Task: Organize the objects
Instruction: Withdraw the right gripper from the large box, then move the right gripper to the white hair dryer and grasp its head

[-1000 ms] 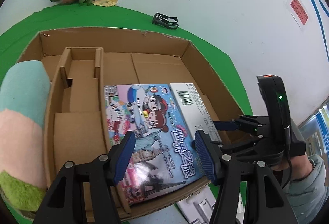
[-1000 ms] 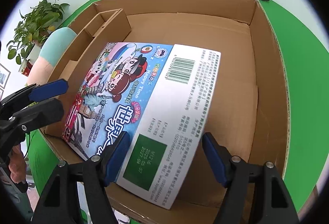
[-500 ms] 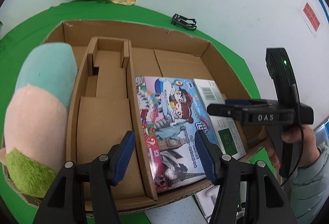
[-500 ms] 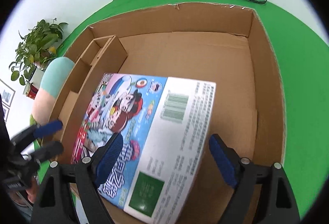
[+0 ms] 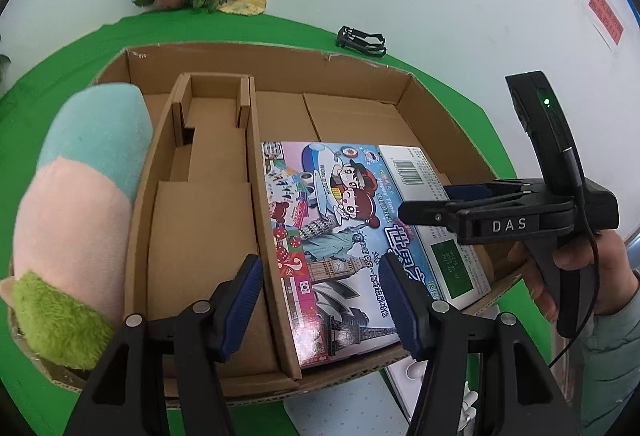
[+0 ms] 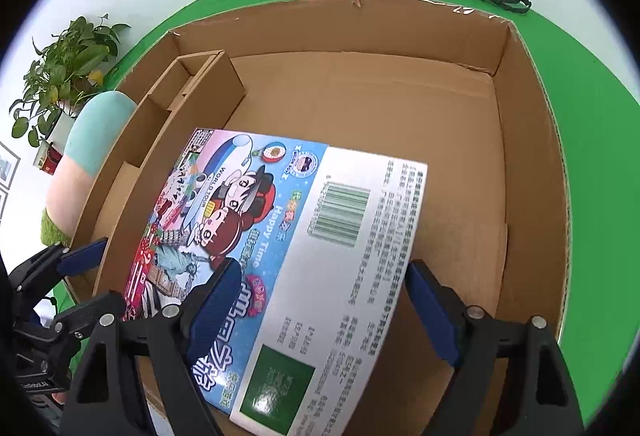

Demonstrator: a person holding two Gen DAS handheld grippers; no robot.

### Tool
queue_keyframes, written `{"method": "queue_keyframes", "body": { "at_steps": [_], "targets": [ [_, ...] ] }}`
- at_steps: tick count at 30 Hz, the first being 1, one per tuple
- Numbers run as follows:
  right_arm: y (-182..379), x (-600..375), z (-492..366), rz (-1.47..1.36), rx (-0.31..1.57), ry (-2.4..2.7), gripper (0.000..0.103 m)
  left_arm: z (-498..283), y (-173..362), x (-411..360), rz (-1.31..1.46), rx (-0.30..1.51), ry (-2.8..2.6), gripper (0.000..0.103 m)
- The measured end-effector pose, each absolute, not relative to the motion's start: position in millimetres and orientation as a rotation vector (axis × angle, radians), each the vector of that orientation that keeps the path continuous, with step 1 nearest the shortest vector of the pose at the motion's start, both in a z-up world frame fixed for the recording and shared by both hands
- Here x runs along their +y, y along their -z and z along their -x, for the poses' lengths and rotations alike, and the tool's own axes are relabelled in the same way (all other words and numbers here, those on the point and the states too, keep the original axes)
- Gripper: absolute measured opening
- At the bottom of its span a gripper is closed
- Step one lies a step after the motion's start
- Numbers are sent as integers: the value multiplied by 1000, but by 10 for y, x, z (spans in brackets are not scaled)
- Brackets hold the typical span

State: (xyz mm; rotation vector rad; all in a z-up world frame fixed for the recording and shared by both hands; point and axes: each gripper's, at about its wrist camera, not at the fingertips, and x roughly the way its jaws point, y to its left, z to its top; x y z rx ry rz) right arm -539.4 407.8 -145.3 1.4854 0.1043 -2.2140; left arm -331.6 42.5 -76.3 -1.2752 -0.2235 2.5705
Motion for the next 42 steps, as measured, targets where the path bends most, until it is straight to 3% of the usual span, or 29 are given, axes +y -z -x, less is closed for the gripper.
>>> {"method": "queue_keyframes", "body": {
  "at_steps": [7,9,13,23,32,37,42],
  "targets": [
    [1321,4073,5092,-1423,178,2278,92,3086,494,464,1157,-148,-2717,80],
    [1187,4134,4955,-1362,165,2354,103,2998,406,468,1114,-122,-2759,84],
    [916,4304,4612,-1203,166,2498,102,2784,250,510,1005,-76,-2885,102],
    [659,4590,3661,-971,93,2627,102,2265,63,741,877,-12,-2995,103],
    [1108,4696,3168,-1156,-70,2556,102,2107,104,929,942,-61,-2893,103],
    [1380,4675,3009,-1246,-257,2484,102,2113,256,1124,1022,-58,-2765,103],
    [1544,4554,2878,-1285,-225,2494,99,2120,348,1251,1045,-15,-2715,103]
  ]
}}
